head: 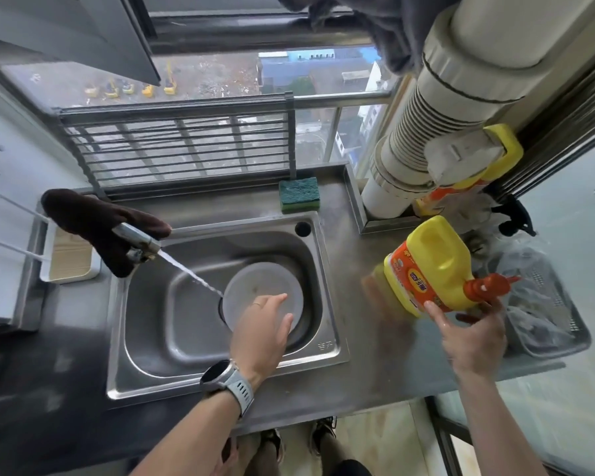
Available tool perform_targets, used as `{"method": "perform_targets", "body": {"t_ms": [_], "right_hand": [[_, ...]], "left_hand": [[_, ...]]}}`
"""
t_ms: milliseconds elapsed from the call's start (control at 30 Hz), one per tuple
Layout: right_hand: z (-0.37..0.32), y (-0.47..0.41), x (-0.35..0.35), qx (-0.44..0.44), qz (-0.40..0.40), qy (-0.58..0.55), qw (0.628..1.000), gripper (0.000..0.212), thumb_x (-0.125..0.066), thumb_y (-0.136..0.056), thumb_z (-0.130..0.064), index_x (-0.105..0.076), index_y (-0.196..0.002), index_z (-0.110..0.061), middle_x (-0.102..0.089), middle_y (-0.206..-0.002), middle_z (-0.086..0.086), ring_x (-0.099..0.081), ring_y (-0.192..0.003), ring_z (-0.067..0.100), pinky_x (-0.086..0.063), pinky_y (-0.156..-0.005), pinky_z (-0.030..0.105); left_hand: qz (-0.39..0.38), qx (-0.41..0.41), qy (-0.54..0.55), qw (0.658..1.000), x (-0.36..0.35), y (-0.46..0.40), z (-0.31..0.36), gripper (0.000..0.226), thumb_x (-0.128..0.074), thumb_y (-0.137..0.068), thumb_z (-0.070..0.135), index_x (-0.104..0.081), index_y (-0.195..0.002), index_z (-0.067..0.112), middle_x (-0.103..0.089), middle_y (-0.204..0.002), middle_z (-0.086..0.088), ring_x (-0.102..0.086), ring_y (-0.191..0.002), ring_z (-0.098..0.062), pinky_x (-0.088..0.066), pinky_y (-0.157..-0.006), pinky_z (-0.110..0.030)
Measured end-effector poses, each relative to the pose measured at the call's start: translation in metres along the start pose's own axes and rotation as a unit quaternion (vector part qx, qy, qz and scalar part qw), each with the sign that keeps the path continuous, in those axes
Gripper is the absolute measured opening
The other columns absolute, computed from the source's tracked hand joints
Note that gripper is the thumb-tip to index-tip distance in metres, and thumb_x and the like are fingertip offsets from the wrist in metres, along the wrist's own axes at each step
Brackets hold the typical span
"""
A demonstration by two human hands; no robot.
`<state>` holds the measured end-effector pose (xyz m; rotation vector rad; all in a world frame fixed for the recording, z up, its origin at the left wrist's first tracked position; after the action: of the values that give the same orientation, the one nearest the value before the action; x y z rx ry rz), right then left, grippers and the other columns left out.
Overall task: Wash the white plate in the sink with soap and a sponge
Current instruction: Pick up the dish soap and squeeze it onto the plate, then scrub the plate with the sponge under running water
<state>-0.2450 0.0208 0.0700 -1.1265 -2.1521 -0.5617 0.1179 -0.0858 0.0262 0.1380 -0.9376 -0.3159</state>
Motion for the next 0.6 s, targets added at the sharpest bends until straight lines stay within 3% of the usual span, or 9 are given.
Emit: {"method": "perform_targets", "body": {"t_ms": [67,167,267,333,400,600], "right_hand": [[0.007,0.016,0.005,-0.061,0.017,-0.026,0.998,0.078,-0.092,-0.066,-0.032,-0.048,-0.128,-0.013,-0.065,-0.120,0.010,-0.067,-0.095,0.029,-0.057,-0.088,0.047],[0.008,0.057,-0.014,-0.126,0.011,-0.027,0.992,0.059,-0.082,-0.080,-0.023,-0.046,-0.123,-0.004,-0.064,-0.106,0.009,-0.061,-0.083,0.026,-0.050,-0.088,0.047],[-0.014,0.103,-0.082,-0.091,-0.102,-0.055,0.989,0.035,-0.076,-0.086,-0.018,-0.051,-0.110,-0.014,-0.066,-0.092,0.005,-0.064,-0.075,0.024,-0.055,-0.080,0.046],[-0.029,0.126,-0.136,-0.055,-0.176,-0.061,0.981,0.027,-0.075,-0.086,-0.018,-0.054,-0.103,-0.020,-0.067,-0.089,0.002,-0.065,-0.075,0.012,-0.053,-0.071,0.031],[-0.044,0.142,-0.192,-0.020,-0.250,-0.027,0.968,0.022,-0.073,-0.087,-0.023,-0.058,-0.104,-0.023,-0.068,-0.094,-0.003,-0.065,-0.081,0.006,-0.051,-0.072,0.025],[-0.044,0.156,-0.339,0.075,-0.417,0.144,0.894,0.035,-0.063,-0.094,-0.029,-0.060,-0.128,-0.024,-0.060,-0.131,0.001,-0.057,-0.122,0.021,-0.045,-0.103,0.033]], "left_hand": [[0.001,0.016,-0.005,1.000,0.004,0.003,-0.011,0.044,-0.053,-0.100,0.038,-0.055,-0.141,0.022,-0.059,-0.136,0.002,-0.057,-0.124,-0.017,-0.047,-0.101,-0.031],[-0.007,0.048,-0.013,0.999,0.005,0.008,-0.039,0.043,-0.051,-0.100,0.040,-0.057,-0.138,0.021,-0.061,-0.134,0.001,-0.060,-0.119,-0.017,-0.047,-0.103,-0.031],[-0.010,0.099,-0.018,0.995,0.001,0.010,-0.077,0.042,-0.051,-0.100,0.041,-0.060,-0.134,0.019,-0.064,-0.131,-0.002,-0.062,-0.116,-0.020,-0.048,-0.102,-0.034],[-0.001,0.140,-0.021,0.990,-0.001,0.007,-0.106,0.041,-0.052,-0.099,0.041,-0.062,-0.131,0.018,-0.066,-0.128,-0.005,-0.061,-0.117,-0.024,-0.049,-0.101,-0.037],[0.004,0.185,-0.013,0.983,-0.003,0.001,-0.137,0.039,-0.053,-0.099,0.040,-0.063,-0.128,0.015,-0.068,-0.124,-0.009,-0.062,-0.115,-0.027,-0.048,-0.099,-0.038],[-0.036,0.263,-0.003,0.964,-0.029,-0.026,-0.210,0.042,-0.052,-0.100,0.038,-0.057,-0.131,0.009,-0.064,-0.128,-0.014,-0.058,-0.122,-0.032,-0.043,-0.101,-0.036]]}}
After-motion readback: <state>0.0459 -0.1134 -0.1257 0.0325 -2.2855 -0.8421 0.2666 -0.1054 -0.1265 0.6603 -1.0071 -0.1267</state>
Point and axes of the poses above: each hand's wrist, its own y-axis away from the middle knuckle, its own x-axis out of the back of the hand, z = x × y, the point moved 10 cm from there along -y, towards the middle knuckle
